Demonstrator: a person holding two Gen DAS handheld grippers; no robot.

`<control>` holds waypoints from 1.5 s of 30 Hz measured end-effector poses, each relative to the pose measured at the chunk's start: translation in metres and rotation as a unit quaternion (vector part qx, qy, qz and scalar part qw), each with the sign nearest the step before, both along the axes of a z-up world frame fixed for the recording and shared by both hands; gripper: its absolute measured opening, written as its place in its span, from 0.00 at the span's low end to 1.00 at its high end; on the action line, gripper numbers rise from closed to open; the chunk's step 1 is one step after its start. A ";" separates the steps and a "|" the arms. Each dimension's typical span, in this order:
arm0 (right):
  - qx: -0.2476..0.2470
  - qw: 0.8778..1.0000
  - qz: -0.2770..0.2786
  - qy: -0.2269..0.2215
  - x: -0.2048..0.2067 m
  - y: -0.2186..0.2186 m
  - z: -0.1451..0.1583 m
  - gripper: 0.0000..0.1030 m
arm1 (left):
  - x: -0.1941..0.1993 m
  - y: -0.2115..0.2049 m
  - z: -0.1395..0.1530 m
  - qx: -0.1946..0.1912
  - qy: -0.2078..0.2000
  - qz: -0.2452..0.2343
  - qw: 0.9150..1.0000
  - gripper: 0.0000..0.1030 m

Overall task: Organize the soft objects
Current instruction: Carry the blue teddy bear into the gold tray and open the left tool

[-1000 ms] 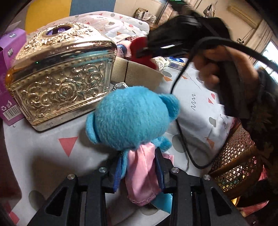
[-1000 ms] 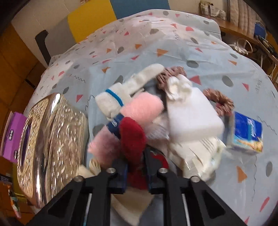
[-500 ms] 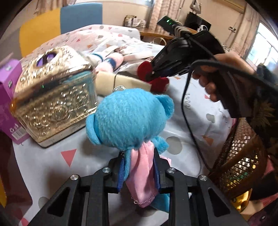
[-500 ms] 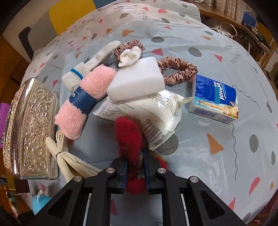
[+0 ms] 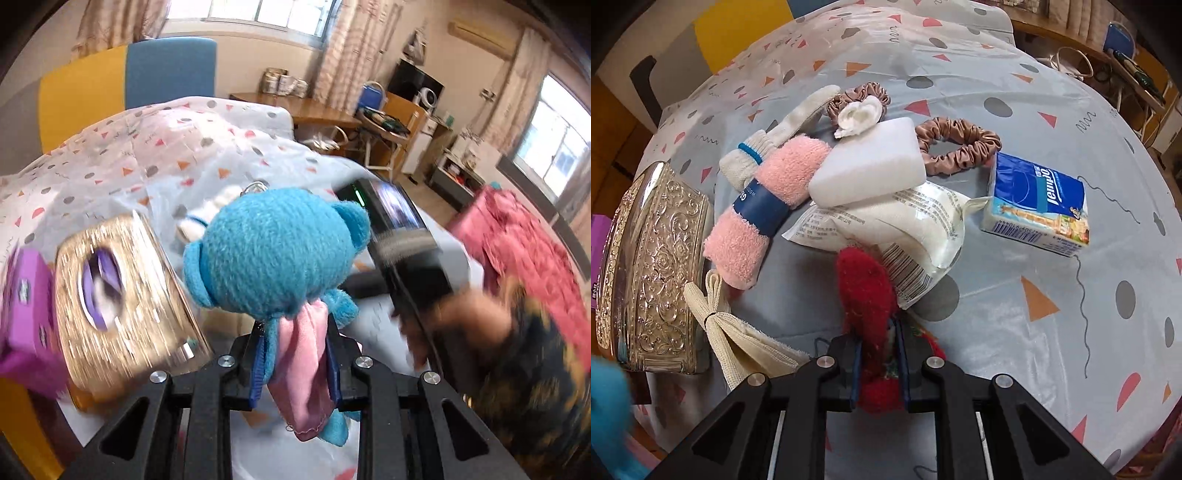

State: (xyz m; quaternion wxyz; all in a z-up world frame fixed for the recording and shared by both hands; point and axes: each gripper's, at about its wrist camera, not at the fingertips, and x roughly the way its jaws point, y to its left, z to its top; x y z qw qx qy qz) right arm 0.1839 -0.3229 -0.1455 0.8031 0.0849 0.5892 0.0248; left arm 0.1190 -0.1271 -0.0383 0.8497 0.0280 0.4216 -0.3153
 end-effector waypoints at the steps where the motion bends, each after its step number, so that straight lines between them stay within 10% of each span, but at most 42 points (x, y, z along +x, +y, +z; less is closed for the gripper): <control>1: -0.005 1.000 0.003 -0.002 0.003 0.004 -0.001 0.12 | 0.014 0.000 0.004 0.001 -0.002 0.010 1.000 0.26; 12: -0.043 0.998 0.031 -0.017 0.009 0.021 -0.004 0.13 | 0.110 0.087 0.067 -0.020 -0.043 0.173 0.984 0.27; 19: -0.064 0.997 0.044 -0.025 0.013 0.032 -0.006 0.14 | 0.108 0.222 0.071 -0.016 -0.058 0.314 0.948 0.27; 27: -0.089 0.994 0.058 -0.034 0.010 0.037 -0.006 0.15 | 0.044 0.330 -0.002 -0.009 -0.001 0.421 0.907 0.27; 37: -0.105 0.992 0.062 -0.041 0.006 0.043 -0.005 0.16 | 0.041 0.320 -0.069 0.026 0.069 0.398 0.914 0.31; 42: -0.105 0.992 0.060 -0.041 0.005 0.042 -0.005 0.16 | 0.058 0.309 -0.066 0.026 0.070 0.395 0.916 0.68; 45: -0.103 0.992 0.059 -0.040 0.007 0.041 -0.005 0.16 | 0.051 0.309 -0.059 0.033 0.051 0.412 0.909 0.72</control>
